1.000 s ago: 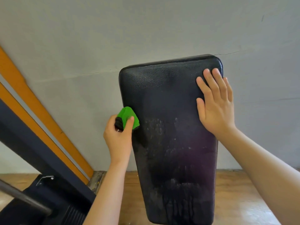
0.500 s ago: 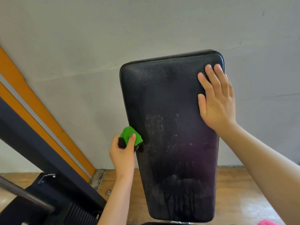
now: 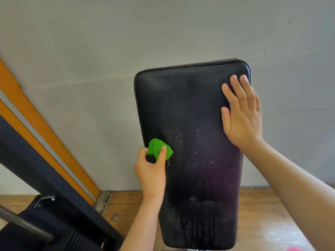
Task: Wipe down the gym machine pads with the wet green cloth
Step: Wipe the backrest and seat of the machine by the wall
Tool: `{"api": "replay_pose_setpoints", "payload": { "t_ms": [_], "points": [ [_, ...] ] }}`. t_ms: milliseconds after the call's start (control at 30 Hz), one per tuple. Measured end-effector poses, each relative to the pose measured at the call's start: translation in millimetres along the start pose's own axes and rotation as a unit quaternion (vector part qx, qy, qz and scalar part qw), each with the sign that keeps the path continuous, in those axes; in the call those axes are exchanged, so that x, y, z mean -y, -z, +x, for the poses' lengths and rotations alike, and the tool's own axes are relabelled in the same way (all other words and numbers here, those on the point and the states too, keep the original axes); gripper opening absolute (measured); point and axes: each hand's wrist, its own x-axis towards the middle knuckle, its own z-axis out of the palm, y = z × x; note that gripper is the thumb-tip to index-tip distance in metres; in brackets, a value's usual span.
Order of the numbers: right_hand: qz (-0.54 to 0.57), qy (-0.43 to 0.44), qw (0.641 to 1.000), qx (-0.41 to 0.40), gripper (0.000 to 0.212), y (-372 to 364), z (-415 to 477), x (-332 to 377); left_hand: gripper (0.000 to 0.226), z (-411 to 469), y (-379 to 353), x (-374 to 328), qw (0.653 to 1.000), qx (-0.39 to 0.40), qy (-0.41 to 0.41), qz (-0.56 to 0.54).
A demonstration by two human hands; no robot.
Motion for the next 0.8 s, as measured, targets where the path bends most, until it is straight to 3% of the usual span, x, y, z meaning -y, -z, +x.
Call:
{"api": "replay_pose_setpoints", "payload": {
  "t_ms": [167,333,433,667,800],
  "points": [
    [-0.003,-0.001,1.000,-0.006,0.051,-1.0,0.3,1.0,0.020,-9.5,-1.2,4.3,0.999,-0.003,0.048,-0.011],
    [-0.005,0.000,1.000,-0.004,0.051,0.0,0.3,1.7,0.023,31.0,-10.5,-40.3,0.998,-0.021,-0.010,-0.055],
    [-0.007,-0.002,1.000,-0.001,0.051,0.4,0.4,1.0,0.025,50.2,-13.2,-55.7,0.998,-0.018,-0.004,-0.054],
    [-0.010,-0.006,1.000,-0.002,0.051,0.9,-0.8,1.6,0.026,0.7,-9.5,-7.9,0.996,0.028,0.088,-0.015],
    [-0.012,-0.012,1.000,0.002,0.052,0.8,-0.7,3.8,0.026,-6.0,-9.3,-9.6,0.997,0.018,0.075,0.000]
  ]
}}
